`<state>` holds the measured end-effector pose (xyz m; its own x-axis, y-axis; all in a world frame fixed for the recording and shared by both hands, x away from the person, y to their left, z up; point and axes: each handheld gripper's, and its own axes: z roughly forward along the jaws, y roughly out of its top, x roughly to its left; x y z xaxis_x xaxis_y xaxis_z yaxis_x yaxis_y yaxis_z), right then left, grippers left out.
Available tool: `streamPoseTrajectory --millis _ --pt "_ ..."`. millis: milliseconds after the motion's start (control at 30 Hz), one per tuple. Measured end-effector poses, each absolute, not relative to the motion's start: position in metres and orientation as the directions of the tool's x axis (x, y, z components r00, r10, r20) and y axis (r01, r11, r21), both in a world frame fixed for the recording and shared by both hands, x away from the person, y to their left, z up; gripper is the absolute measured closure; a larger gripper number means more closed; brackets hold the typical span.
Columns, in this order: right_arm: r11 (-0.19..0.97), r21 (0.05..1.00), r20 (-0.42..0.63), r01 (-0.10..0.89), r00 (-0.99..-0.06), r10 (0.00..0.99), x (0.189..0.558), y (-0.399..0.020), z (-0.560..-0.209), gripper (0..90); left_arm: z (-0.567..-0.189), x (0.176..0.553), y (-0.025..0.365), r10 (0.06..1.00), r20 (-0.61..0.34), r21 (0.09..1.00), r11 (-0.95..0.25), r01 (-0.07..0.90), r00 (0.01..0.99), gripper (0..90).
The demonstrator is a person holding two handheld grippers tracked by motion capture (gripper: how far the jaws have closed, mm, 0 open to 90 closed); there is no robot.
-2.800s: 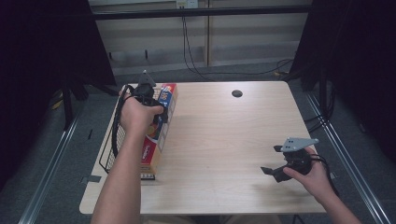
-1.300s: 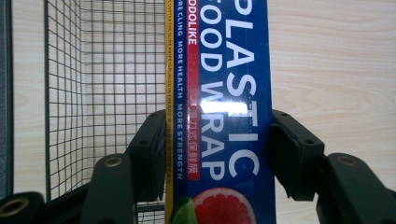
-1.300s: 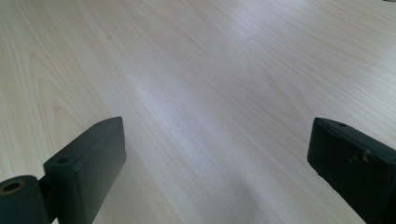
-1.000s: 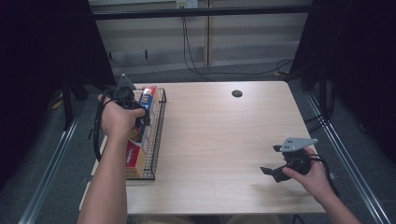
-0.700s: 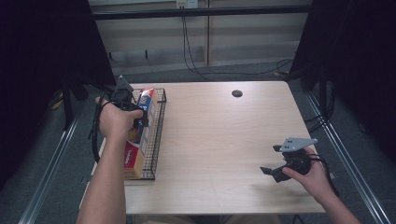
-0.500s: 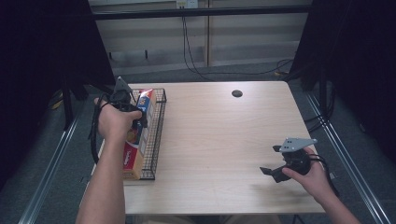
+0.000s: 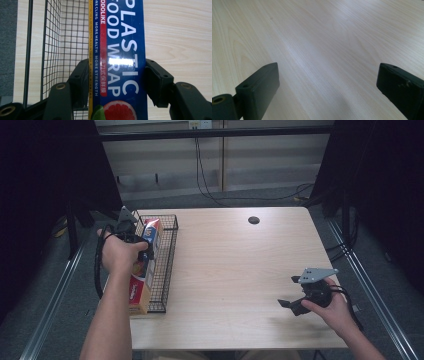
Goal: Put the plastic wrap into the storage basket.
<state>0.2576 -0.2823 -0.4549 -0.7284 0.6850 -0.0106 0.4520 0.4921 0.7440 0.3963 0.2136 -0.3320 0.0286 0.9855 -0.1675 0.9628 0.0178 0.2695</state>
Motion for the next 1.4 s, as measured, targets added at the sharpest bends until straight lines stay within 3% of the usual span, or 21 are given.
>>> streamPoseTrajectory --millis 1400 --pt "0.501 0.740 -0.015 0.448 -0.734 0.679 0.258 -0.281 -0.456 4.4 -0.371 0.403 0.223 0.989 -0.143 0.248 -0.003 0.969 0.040 42.9"
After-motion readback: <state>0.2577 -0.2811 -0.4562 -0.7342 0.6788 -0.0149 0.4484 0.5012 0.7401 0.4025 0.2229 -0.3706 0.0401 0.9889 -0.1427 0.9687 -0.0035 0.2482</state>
